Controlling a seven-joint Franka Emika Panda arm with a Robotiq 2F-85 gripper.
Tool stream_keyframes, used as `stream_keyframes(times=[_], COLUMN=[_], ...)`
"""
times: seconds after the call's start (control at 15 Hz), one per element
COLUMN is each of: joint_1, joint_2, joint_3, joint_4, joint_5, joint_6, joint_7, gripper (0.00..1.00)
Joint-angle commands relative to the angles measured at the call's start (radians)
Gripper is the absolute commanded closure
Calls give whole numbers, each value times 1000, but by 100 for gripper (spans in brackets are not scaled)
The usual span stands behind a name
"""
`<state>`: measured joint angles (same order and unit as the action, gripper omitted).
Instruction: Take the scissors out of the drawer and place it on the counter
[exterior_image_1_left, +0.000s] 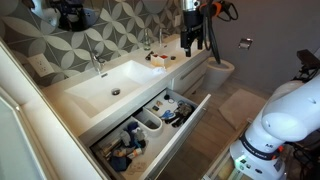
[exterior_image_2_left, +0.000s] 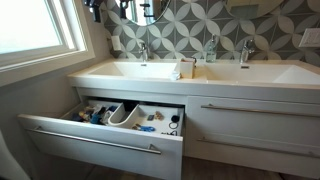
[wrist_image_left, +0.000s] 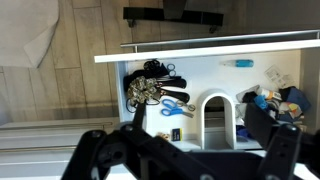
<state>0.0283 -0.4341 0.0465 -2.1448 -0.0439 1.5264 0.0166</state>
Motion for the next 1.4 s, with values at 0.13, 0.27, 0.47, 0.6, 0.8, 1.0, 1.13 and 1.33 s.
stream_keyframes(times=[0.13,0.27,0.47,0.6,0.8,1.0,1.13,1.33], joint_1=[2,2,50,84,142,189,200,204], joint_2=[1,1,15,22,34,53,76,126], joint_3=[-2,-2,25,49,79,103,111,87], joint_4=[2,2,-9,-9,-13,-27,-60,-117], joint_5=[-1,-1,-35,-30,-9,-23,-79,-129], joint_6=[-2,-2,76,125,188,239,314,447], joint_7=[1,1,-116,-155,-225,-303,-370,-514], gripper=[0,0,0,0,0,0,0,0])
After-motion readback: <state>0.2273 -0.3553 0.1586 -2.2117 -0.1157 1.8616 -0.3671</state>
